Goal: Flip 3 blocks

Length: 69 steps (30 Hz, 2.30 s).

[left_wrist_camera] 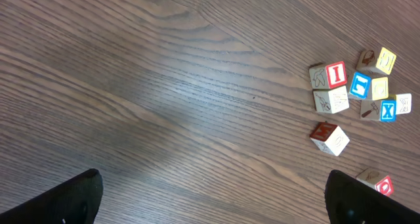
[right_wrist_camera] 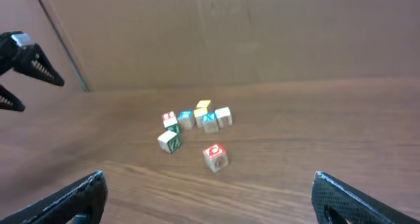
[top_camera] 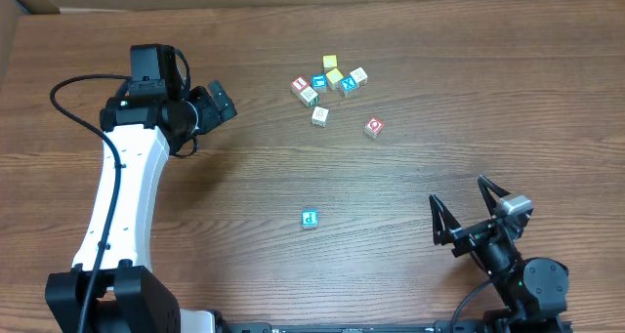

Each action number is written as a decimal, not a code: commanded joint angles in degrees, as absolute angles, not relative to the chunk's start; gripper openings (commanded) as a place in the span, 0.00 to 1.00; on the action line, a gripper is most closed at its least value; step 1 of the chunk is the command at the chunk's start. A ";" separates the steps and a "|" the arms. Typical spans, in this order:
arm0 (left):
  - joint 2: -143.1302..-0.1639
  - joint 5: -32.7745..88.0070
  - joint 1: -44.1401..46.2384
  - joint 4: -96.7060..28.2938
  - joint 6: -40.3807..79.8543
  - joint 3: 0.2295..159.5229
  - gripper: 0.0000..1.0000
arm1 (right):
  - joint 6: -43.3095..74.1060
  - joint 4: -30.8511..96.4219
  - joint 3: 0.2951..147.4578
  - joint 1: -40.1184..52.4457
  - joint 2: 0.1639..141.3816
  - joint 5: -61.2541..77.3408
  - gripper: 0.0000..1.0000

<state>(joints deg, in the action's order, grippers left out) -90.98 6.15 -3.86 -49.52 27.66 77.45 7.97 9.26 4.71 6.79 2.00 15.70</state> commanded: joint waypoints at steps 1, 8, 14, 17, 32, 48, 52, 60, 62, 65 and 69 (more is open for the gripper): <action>-90.65 5.52 -4.05 -49.47 26.79 77.89 1.00 | 8.99 11.35 14.20 6.68 5.30 15.27 1.00; -90.65 5.52 -4.05 -49.47 26.81 77.89 1.00 | 8.91 21.80 37.60 6.68 24.45 13.58 1.00; -90.65 5.52 -4.05 -49.47 26.81 77.89 1.00 | 8.91 44.77 64.75 6.68 49.25 13.61 1.00; -90.65 5.52 -4.05 -49.47 26.79 77.89 1.00 | 8.99 54.70 75.18 6.68 60.73 14.04 1.00; -90.65 5.52 -4.05 -49.47 26.79 77.89 1.00 | 12.27 61.17 81.38 8.95 94.30 28.32 0.77; -90.65 5.52 -4.05 -49.47 26.81 77.89 1.00 | 21.56 49.91 81.28 21.43 107.85 2.55 0.84; -90.63 5.52 -4.05 -49.47 26.79 77.89 1.00 | 22.48 47.13 80.97 22.44 109.34 2.04 0.84; -90.65 5.52 -4.05 -49.45 26.79 77.89 1.00 | 22.76 44.10 80.97 22.46 113.80 1.98 0.85; -90.65 5.52 -4.05 -49.47 26.79 77.89 1.00 | 22.76 43.51 80.97 22.46 115.07 1.98 0.85; -90.65 5.52 -4.05 -49.47 26.79 77.89 1.00 | 22.79 43.33 80.97 22.46 116.03 2.39 0.85; -90.65 5.52 -4.05 -49.47 26.79 77.89 1.00 | 22.76 41.98 80.95 22.50 116.97 3.22 0.85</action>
